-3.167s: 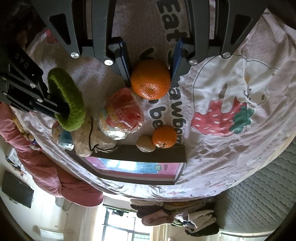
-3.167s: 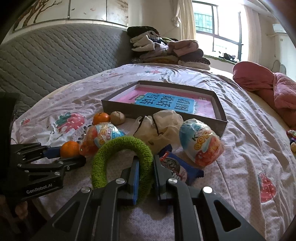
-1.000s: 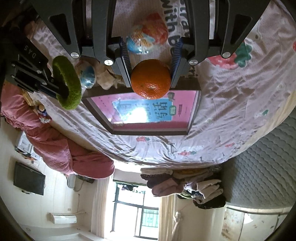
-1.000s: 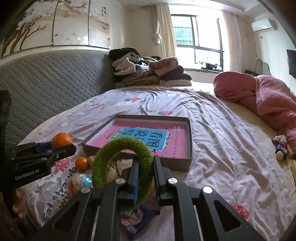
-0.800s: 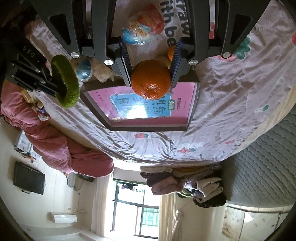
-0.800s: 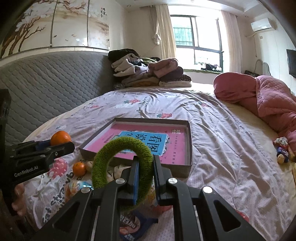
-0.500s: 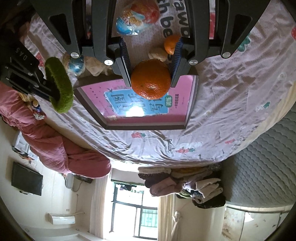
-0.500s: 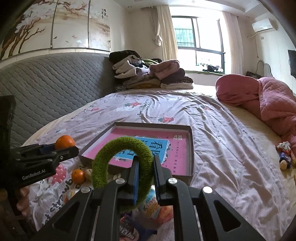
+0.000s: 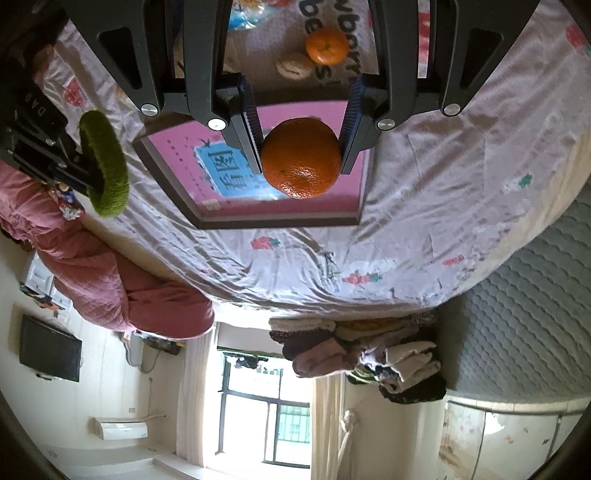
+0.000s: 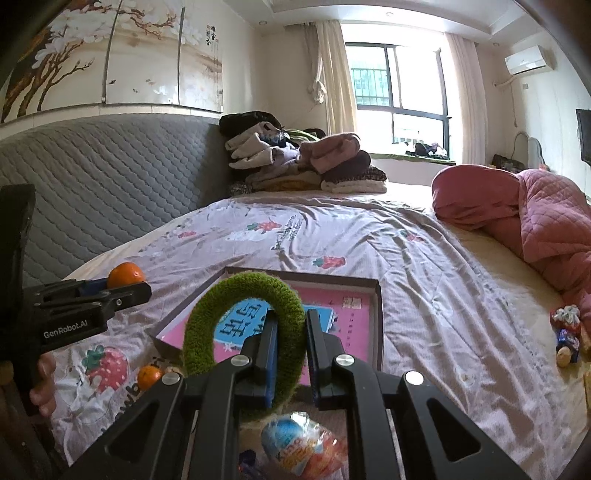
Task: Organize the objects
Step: 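Lift the mandarin with the left tool while the right tool lifts the ring, then carry the mandarin over the pink book while the right tool carries the ring there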
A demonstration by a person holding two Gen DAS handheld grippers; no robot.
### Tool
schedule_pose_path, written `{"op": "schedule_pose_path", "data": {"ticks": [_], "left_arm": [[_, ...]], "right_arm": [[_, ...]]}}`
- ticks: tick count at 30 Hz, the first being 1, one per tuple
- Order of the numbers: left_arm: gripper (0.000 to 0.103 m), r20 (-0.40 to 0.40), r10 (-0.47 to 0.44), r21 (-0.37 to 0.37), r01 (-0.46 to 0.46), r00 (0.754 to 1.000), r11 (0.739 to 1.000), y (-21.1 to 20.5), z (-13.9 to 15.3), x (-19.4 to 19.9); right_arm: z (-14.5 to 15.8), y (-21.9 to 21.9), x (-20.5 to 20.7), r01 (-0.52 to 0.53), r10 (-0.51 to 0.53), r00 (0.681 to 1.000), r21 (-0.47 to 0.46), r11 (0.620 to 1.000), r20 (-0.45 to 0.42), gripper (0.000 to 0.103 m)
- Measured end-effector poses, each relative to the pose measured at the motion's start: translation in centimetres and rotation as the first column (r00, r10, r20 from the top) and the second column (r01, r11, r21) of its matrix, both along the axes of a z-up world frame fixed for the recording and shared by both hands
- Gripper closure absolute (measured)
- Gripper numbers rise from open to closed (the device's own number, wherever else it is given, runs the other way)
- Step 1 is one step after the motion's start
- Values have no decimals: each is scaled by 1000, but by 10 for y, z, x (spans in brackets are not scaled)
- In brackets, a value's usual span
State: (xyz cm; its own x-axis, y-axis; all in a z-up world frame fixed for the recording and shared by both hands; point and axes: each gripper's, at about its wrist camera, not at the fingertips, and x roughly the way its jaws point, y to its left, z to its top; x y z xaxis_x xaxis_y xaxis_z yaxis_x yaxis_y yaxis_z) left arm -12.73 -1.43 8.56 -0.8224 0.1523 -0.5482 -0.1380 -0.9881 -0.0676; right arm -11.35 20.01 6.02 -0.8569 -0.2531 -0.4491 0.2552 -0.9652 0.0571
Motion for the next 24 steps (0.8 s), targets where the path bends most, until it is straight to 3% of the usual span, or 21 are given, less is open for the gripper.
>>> {"op": "schedule_pose_path", "data": {"ticks": [24], "left_arm": [[63, -34, 9, 4, -8, 999, 1000, -19, 20, -52]], "right_arm": [[32, 4, -46, 10, -8, 996, 18, 1000, -87, 89]]}}
